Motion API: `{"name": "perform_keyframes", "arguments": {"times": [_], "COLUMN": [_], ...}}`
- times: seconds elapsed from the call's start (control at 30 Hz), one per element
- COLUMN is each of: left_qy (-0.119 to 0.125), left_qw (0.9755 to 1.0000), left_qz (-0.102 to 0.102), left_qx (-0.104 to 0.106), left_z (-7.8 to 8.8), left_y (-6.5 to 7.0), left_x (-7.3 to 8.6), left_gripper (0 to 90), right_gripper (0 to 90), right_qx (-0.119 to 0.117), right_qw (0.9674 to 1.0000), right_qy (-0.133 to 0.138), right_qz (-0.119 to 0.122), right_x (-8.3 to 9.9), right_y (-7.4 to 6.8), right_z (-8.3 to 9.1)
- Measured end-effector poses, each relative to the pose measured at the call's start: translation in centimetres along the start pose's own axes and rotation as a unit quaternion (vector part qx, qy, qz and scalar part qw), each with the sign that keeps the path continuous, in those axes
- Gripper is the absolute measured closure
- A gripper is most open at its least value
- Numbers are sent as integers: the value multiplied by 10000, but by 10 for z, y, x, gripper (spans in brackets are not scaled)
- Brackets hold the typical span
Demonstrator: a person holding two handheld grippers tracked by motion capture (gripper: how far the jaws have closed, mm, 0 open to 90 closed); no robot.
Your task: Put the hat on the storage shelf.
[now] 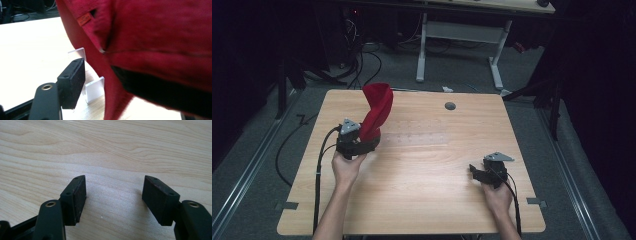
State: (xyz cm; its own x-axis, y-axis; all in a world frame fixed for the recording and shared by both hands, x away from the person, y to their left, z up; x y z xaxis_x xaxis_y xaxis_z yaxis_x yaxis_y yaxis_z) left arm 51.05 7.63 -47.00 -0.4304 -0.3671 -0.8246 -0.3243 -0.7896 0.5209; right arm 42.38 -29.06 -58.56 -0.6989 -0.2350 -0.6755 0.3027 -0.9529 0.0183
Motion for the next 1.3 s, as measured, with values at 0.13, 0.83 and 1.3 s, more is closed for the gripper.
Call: {"name": "perform_keyframes", "arguments": {"times": [0.13,0.83,1.3], "left_qy": [-130,-9,39], "left_qw": [9999,10000,9999], "left_qz": [-12,36,102], "left_qx": [12,-12,-15], "left_z": [4,37,59], "left_y": [2,3,2], "left_x": [2,-3,-1], "left_gripper": [291,273,274], "right_gripper": [363,362,362], "right_qx": [0,-2,0], "right_qw": [10000,10000,10000], "right_qy": [-2,-1,0], "right_qz": [-2,0,-2], "right_x": [0,0,0], "right_y": [0,0,0], "right_z": [0,0,0]}}
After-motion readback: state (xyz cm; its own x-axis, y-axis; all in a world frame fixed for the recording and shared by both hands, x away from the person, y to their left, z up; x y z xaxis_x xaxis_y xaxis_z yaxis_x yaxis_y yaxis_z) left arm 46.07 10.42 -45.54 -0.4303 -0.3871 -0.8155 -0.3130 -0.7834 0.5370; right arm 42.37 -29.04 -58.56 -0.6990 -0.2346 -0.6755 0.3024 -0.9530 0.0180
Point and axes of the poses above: each handheld gripper's, and its own axes: z roughly backward along the jaws, x roughly out of its underside, y roughly to its right, the point moved 8 cm from there along -z, roughly forward along the jaws, and after that the axes turned 4 degrees about -y, right-handed, at the moved point
